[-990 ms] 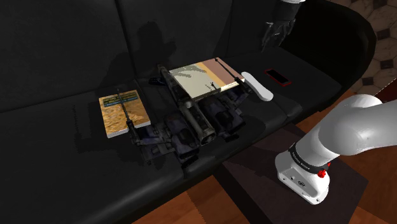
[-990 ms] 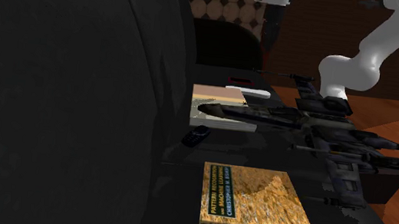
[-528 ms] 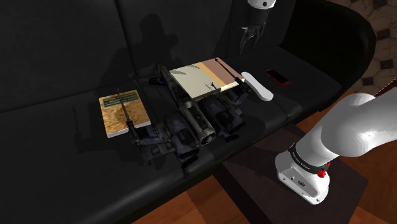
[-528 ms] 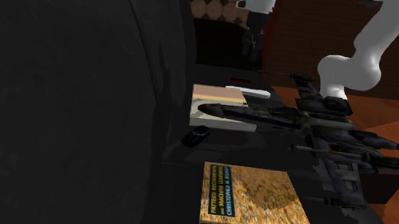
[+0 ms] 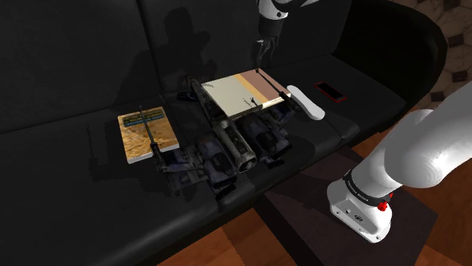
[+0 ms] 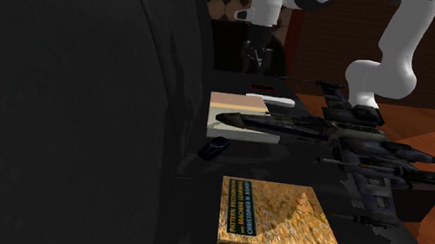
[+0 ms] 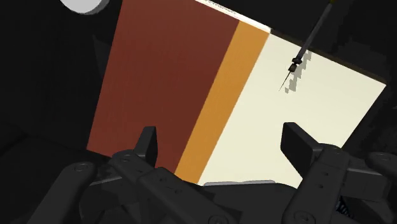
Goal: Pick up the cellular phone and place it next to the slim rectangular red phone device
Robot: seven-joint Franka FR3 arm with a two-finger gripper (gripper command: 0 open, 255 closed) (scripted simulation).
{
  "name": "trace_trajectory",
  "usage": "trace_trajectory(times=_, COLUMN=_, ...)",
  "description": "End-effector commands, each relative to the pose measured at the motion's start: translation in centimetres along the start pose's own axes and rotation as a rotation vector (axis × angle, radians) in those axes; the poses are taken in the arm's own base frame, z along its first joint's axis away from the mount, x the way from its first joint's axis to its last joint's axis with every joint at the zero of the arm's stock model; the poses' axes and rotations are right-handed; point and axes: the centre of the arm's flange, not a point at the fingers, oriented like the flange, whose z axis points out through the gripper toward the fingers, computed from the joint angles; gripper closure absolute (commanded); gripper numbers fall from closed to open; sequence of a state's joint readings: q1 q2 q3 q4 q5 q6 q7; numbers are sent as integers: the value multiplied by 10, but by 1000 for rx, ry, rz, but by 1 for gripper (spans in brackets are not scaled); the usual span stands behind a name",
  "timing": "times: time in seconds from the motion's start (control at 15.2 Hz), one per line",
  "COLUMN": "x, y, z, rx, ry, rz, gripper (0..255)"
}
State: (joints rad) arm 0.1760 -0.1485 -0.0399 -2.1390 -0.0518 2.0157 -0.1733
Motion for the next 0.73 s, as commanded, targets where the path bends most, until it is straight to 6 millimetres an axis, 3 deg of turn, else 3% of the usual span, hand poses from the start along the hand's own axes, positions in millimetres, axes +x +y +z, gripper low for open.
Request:
trace_trajectory(times=0.0, x=23, y=-13, z=9, rx=2, ry=3, rz=-59, gripper=0)
trace_trajectory(times=0.66, x=117, y=-89, z=55, rx=10, ry=17, rz=-345, gripper=0)
